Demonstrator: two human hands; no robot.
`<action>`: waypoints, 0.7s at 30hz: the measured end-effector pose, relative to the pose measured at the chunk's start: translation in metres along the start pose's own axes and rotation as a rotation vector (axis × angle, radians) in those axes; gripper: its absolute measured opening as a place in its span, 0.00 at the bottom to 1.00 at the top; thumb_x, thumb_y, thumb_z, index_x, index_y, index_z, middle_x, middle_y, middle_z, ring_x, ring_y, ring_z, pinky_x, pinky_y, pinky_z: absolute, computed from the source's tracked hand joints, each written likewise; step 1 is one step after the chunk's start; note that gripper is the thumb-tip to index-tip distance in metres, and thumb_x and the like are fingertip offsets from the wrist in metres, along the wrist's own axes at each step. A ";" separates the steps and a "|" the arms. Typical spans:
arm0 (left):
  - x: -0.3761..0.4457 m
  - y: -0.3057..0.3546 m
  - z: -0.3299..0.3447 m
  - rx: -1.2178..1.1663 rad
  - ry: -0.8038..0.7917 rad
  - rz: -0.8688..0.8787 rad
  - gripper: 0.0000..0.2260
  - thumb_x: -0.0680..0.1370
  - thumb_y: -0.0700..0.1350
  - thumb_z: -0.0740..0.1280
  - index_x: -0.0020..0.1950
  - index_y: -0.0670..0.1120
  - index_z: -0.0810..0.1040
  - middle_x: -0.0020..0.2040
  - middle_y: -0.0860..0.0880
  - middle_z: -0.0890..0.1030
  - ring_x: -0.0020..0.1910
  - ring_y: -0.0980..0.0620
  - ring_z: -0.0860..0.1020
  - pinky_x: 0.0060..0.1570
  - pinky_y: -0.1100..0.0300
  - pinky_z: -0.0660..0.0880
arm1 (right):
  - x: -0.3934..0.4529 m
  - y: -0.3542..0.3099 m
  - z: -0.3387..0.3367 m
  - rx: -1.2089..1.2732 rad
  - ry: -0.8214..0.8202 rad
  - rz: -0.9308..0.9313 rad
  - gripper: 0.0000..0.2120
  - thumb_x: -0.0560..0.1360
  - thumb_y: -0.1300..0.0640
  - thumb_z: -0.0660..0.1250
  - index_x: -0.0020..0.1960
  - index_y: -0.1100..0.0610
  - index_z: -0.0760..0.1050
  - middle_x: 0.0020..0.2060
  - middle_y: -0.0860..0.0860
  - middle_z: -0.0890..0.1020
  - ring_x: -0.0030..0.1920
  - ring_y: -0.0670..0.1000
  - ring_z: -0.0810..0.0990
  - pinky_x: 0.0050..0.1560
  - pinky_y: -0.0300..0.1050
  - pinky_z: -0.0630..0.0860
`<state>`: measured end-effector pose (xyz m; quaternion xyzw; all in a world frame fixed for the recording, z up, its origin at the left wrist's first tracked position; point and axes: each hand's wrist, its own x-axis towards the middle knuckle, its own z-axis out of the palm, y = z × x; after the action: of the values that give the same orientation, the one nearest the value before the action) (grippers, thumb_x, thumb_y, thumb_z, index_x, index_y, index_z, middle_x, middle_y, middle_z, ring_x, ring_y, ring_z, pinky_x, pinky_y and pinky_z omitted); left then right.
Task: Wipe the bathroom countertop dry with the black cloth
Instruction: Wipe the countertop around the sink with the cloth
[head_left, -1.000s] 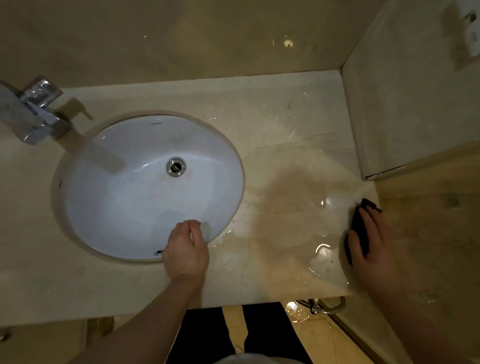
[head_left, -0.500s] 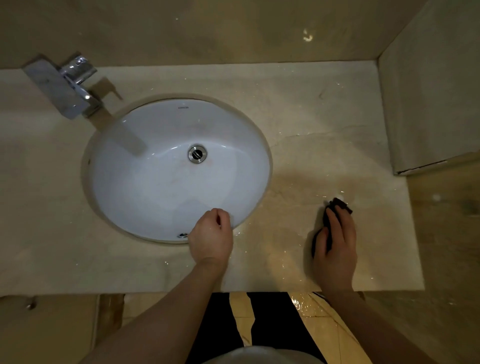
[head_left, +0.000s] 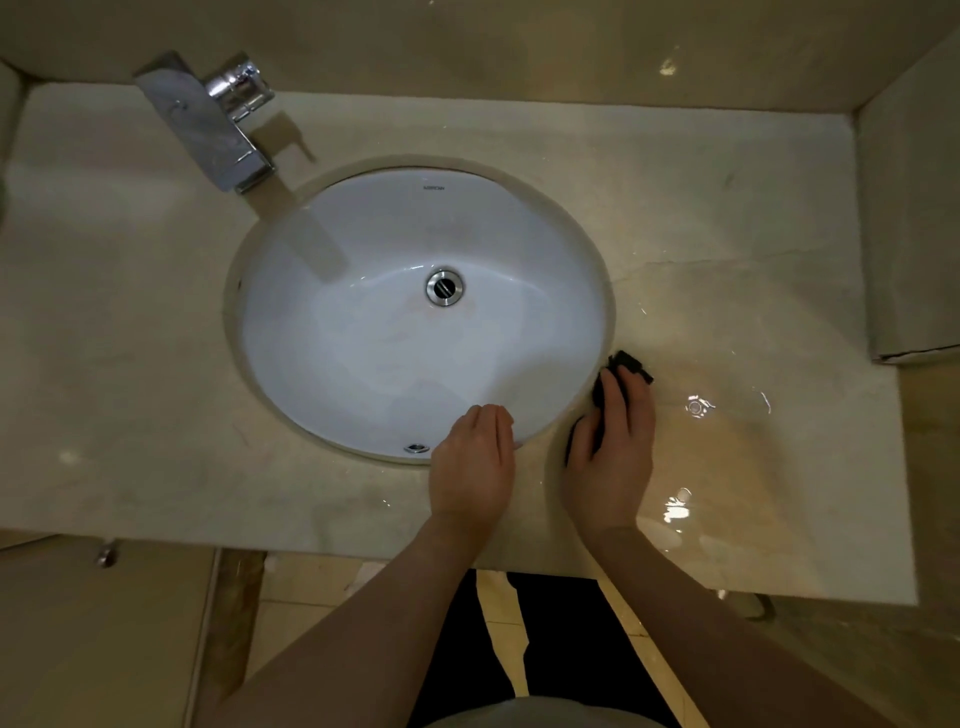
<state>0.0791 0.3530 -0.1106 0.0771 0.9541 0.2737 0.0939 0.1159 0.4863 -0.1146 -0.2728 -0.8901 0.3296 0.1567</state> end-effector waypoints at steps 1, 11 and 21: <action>0.000 0.000 0.000 -0.002 0.017 0.022 0.16 0.79 0.45 0.51 0.45 0.46 0.78 0.40 0.50 0.79 0.36 0.50 0.77 0.30 0.55 0.71 | 0.001 -0.005 0.005 0.013 -0.003 -0.006 0.21 0.79 0.67 0.61 0.71 0.61 0.70 0.72 0.54 0.69 0.75 0.53 0.63 0.72 0.52 0.67; 0.000 -0.002 0.000 -0.081 0.058 0.033 0.15 0.79 0.44 0.52 0.43 0.45 0.77 0.38 0.50 0.79 0.35 0.49 0.77 0.32 0.50 0.76 | 0.028 -0.044 0.010 0.277 -0.175 -0.084 0.21 0.78 0.70 0.57 0.67 0.57 0.75 0.63 0.50 0.78 0.65 0.45 0.75 0.66 0.39 0.71; -0.001 0.010 0.000 -0.038 0.018 -0.181 0.13 0.78 0.48 0.53 0.38 0.48 0.73 0.36 0.52 0.77 0.37 0.51 0.76 0.36 0.50 0.75 | 0.068 0.030 -0.107 0.414 0.055 0.188 0.21 0.80 0.70 0.57 0.67 0.53 0.75 0.62 0.43 0.78 0.63 0.38 0.74 0.66 0.36 0.70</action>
<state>0.0808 0.3617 -0.1051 -0.0139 0.9526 0.2828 0.1112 0.1223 0.5990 -0.0492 -0.3257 -0.7696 0.5108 0.2020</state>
